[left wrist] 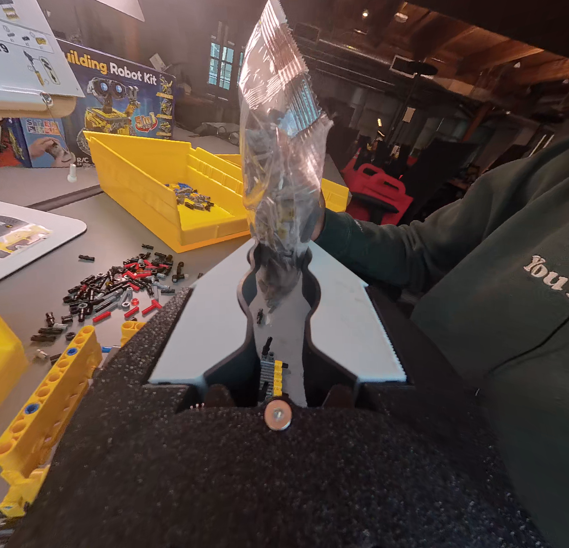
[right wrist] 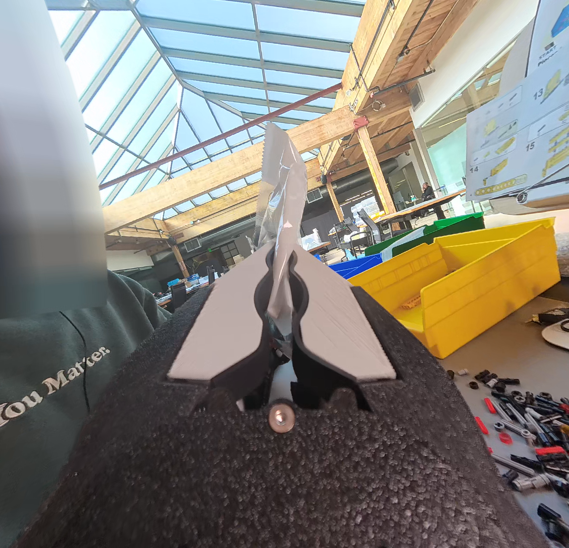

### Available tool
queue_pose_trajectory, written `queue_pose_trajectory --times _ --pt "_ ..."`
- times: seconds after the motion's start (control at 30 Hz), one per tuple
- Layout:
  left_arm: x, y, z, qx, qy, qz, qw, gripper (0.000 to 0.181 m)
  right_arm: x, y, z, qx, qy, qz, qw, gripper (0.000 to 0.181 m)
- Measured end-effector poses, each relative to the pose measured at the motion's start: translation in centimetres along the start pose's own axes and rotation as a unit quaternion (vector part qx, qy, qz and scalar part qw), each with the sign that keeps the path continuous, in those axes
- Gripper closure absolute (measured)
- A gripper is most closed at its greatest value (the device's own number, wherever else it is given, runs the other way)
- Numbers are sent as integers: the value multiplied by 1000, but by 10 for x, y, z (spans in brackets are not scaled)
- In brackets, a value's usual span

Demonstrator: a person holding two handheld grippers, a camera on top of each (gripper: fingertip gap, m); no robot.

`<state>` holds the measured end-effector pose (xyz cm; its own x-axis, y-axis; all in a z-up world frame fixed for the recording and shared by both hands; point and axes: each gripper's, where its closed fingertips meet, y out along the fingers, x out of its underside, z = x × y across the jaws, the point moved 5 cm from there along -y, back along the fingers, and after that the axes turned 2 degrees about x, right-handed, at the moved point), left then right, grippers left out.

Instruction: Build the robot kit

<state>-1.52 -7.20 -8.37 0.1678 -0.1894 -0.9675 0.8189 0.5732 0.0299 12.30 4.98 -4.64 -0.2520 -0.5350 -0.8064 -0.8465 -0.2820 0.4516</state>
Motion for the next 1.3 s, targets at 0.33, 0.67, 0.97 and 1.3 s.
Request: queue_pose_trajectory --times 0.33,0.67,0.97,1.3 --pt "-6 -6 5 -168 288 -70 940 161 7 -5 25 92 -39 -56 993 140" --pt "4 -3 11 -286 626 -185 701 163 23 -14 30 233 -492 -219 810 117" --pt "0 -3 16 -305 682 -196 635 165 39 -7 15 199 -636 -241 706 181" --pt "-8 -10 18 -313 689 -196 624 166 41 -3 11 186 -713 -230 636 181"
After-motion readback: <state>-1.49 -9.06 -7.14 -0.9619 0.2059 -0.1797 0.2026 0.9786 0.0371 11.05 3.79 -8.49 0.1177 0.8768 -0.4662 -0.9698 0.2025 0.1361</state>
